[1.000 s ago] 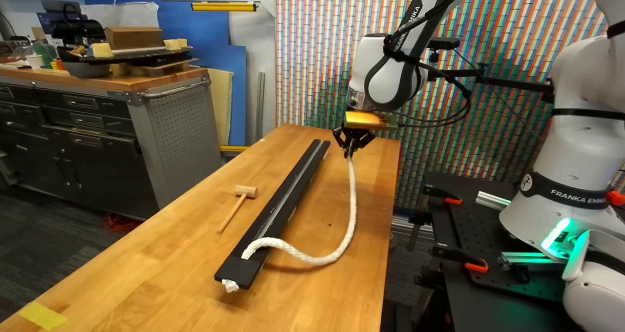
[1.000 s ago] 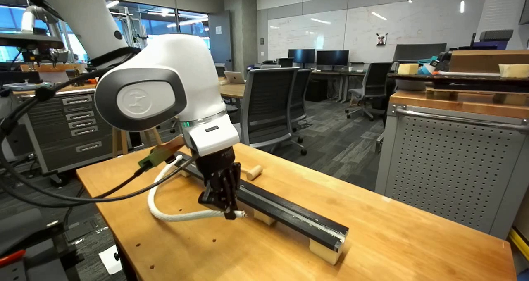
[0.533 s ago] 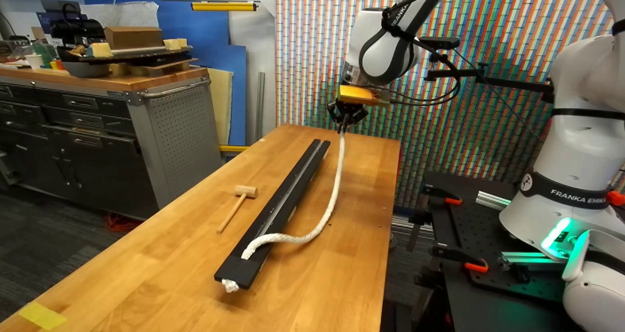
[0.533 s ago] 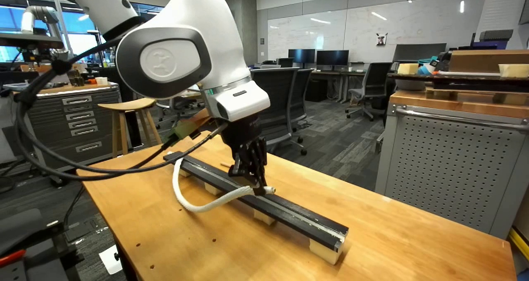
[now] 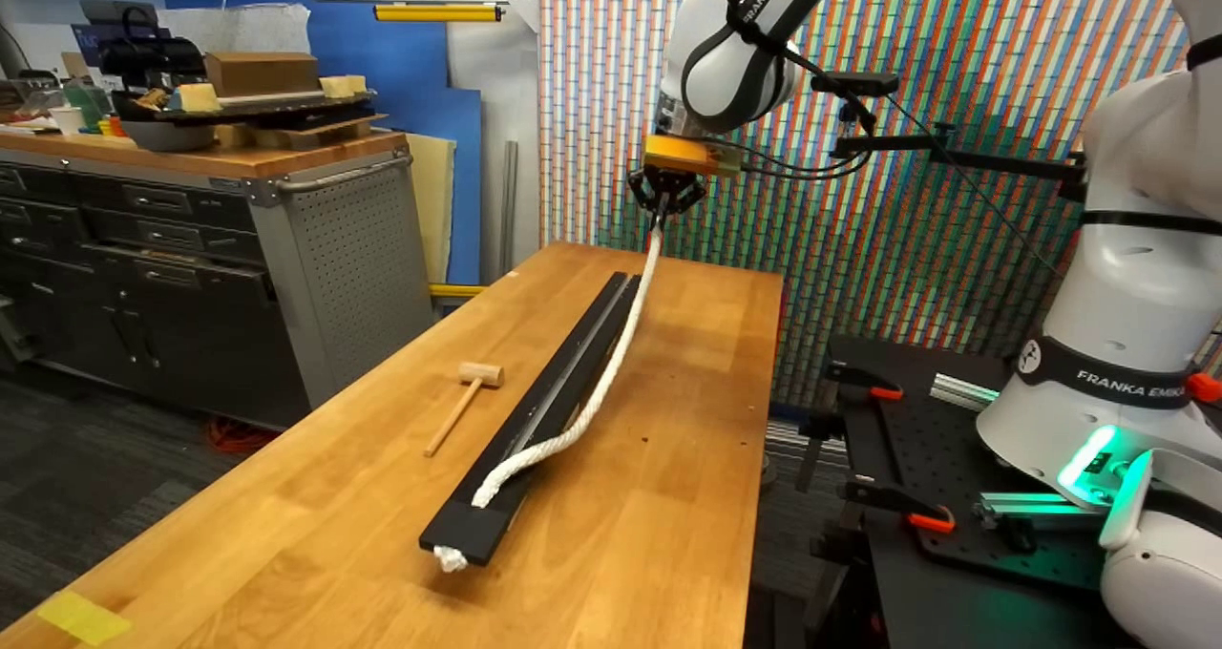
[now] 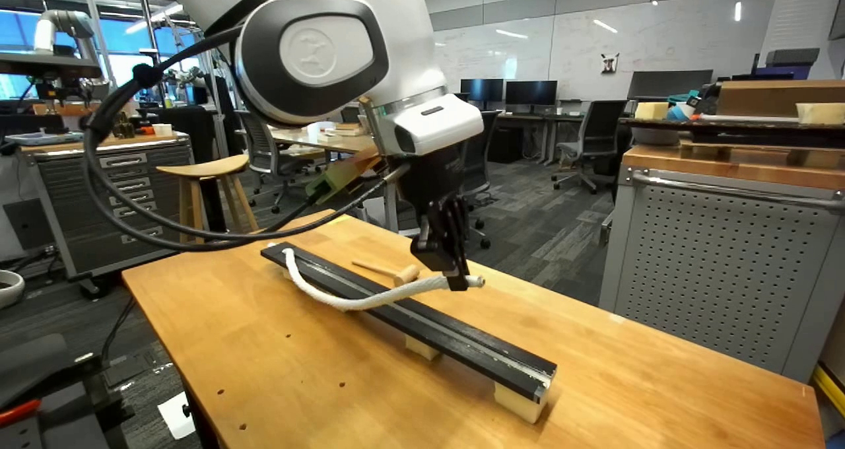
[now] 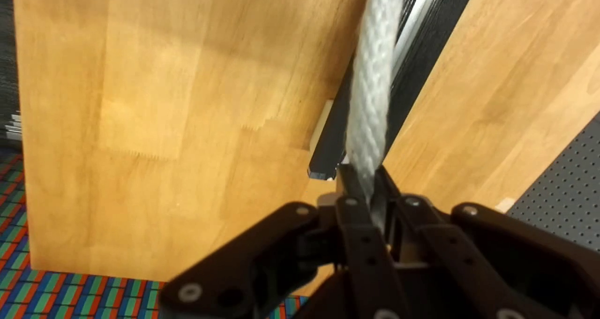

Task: Align the rope with the black object

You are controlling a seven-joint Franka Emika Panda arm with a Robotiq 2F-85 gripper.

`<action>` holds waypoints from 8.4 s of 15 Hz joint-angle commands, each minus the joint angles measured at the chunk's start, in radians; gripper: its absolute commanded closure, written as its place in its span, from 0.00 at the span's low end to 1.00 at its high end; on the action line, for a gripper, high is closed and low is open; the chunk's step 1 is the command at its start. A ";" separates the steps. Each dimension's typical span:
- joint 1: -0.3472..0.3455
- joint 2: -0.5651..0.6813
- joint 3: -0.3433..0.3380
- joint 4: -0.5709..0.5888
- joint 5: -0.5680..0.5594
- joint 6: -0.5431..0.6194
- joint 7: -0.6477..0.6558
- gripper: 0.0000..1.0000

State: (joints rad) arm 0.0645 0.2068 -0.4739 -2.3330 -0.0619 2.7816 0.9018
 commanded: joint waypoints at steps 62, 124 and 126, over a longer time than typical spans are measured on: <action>-0.146 0.385 0.095 0.289 0.131 -0.031 0.075 0.97; -0.005 -0.044 0.284 0.004 0.093 0.040 -0.384 0.00; 0.008 -0.088 0.300 -0.031 0.054 0.001 -0.422 0.00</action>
State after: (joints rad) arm 0.0658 0.2254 -0.1976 -2.2835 0.0403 2.8380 0.5545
